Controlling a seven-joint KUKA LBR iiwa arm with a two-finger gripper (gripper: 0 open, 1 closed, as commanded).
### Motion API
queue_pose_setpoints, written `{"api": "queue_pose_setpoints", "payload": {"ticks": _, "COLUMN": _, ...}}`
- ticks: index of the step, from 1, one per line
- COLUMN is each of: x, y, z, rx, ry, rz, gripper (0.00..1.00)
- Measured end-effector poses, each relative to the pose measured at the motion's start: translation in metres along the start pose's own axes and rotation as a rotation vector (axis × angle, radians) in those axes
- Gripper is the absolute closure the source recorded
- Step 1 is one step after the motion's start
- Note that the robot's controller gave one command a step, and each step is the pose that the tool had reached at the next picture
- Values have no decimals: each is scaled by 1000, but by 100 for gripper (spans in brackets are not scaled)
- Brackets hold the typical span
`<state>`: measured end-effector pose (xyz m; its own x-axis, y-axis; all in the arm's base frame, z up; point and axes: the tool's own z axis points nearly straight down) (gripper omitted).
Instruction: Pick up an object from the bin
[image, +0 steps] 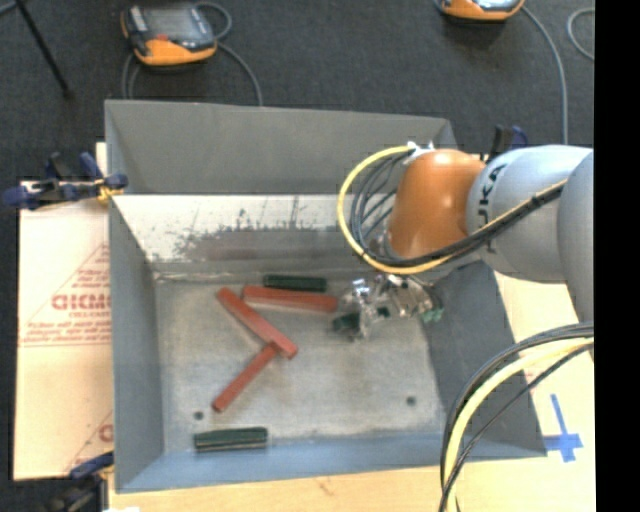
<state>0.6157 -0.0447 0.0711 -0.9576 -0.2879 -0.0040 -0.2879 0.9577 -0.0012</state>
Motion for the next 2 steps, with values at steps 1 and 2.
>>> {"api": "queue_pose_setpoints", "payload": {"ticks": 1, "x": 0, "y": 0, "z": 0, "rx": 0, "ry": 0, "rz": 0, "gripper": 100}}
{"api": "queue_pose_setpoints", "payload": {"ticks": 2, "x": -4, "y": 2, "z": -47, "rx": -2, "ry": 7, "rz": -3, "gripper": 100}}
